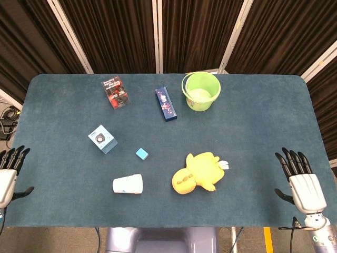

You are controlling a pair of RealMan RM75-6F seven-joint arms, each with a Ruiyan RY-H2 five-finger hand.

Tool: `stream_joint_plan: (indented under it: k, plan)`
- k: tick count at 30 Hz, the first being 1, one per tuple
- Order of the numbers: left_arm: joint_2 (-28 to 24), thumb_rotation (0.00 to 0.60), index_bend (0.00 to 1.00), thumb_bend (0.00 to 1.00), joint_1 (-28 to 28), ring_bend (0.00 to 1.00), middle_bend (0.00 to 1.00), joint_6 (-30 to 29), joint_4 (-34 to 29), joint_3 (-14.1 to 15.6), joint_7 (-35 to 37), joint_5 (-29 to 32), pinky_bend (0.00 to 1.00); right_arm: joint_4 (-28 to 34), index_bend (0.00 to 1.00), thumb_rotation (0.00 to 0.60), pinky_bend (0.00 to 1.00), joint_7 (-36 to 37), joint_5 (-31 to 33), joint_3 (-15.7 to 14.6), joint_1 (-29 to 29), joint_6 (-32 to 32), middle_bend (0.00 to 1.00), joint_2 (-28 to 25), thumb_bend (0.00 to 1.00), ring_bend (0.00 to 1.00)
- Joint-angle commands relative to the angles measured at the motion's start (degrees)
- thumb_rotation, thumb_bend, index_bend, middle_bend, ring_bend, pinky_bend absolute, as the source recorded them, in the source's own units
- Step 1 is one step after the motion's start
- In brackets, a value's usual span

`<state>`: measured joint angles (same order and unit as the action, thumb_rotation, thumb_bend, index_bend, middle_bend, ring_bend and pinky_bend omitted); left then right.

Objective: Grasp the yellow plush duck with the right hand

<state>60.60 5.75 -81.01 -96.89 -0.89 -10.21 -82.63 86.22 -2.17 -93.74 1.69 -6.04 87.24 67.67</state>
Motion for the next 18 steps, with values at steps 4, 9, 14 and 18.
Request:
stream_joint_plan:
  k: [4, 9, 14, 18]
  plan:
    - [0.0, 0.6, 0.0, 0.13, -0.2, 0.0, 0.0, -0.4, -0.2, 0.0, -0.3, -0.1, 0.0, -0.4, 0.0, 0.6, 0.0, -0.2, -0.5, -0.4, -0.3, -0.5, 0.0, 0.4, 0.14, 0.0]
    - [0.1, 0.6, 0.0, 0.13, 0.0, 0.0, 0.0, -0.2, 0.0, -0.1, 0.2, 0.1, 0.0, -1.7, 0.0, 0.6, 0.0, 0.0, -2.5, -0.5, -1.1, -0.2, 0.0, 1.3, 0.41, 0.0]
    - [0.6, 0.6, 0.0, 0.13, 0.3, 0.0, 0.0, 0.4, 0.6, -0.2, -0.5, 0.6, 0.0, -6.2, 0.0, 0.6, 0.0, 0.9, -6.8, -0.4, -3.4, 0.8, 0.0, 3.6, 0.81, 0.0]
    - [1.4, 0.6, 0.0, 0.13, 0.6, 0.0, 0.0, 1.1, 1.0, -0.4, -2.4, 1.5, 0.0, -10.1, 0.0, 0.6, 0.0, 1.4, -10.5, -0.1, -6.2, 1.0, 0.0, 7.0, 0.97, 0.0]
